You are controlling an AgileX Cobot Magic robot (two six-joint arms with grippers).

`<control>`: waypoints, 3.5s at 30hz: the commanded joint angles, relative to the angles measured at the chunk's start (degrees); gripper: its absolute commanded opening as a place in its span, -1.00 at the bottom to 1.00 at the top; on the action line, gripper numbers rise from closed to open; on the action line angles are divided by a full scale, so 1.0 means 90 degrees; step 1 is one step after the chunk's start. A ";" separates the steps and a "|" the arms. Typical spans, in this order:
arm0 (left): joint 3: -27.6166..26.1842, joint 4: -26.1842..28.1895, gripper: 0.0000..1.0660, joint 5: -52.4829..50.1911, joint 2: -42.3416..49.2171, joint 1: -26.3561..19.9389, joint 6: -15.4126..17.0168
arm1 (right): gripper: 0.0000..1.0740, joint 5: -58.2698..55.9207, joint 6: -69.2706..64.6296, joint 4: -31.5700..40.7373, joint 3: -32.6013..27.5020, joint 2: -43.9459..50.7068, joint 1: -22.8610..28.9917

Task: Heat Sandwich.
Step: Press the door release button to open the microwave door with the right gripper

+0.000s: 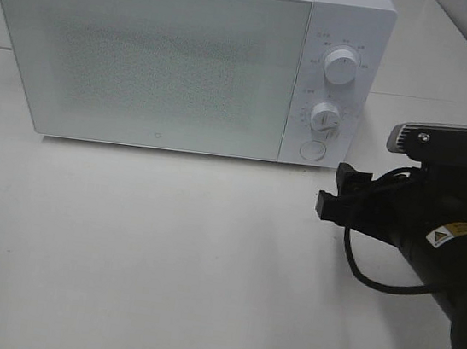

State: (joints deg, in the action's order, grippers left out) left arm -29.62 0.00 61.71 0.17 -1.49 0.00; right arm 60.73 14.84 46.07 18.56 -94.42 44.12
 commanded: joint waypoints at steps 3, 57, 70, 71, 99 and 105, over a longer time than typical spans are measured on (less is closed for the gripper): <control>0.0006 0.0000 0.83 -0.0064 0.0057 -0.0019 0.0000 | 0.42 -0.0025 0.0185 0.0382 0.0248 -0.0140 0.0248; 0.0006 0.0000 0.83 -0.0064 0.0057 -0.0019 0.0000 | -0.03 -0.0274 -0.8862 0.0738 0.0522 -0.0280 0.0605; 0.0006 0.0000 0.83 -0.0064 0.0057 -0.0019 0.0000 | -0.96 -0.0274 -0.9938 0.0745 0.0522 -0.0280 0.0605; 0.0006 0.0000 0.83 -0.0064 0.0057 -0.0019 0.0000 | -1.00 -0.0267 -0.9944 0.0745 0.0522 -0.0280 0.0605; 0.0006 0.0000 0.83 -0.0064 0.0057 -0.0019 0.0000 | -1.00 -0.0197 -1.0823 -0.0420 0.1324 -0.1490 -0.0025; 0.0006 0.0000 0.83 -0.0064 0.0057 -0.0019 0.0000 | -1.00 -0.0261 -1.0905 -0.0777 0.1668 -0.1738 -0.0312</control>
State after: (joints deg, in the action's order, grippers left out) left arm -29.62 0.00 61.71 0.17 -1.49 0.00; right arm 58.96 -83.08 40.74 32.66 -109.72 42.11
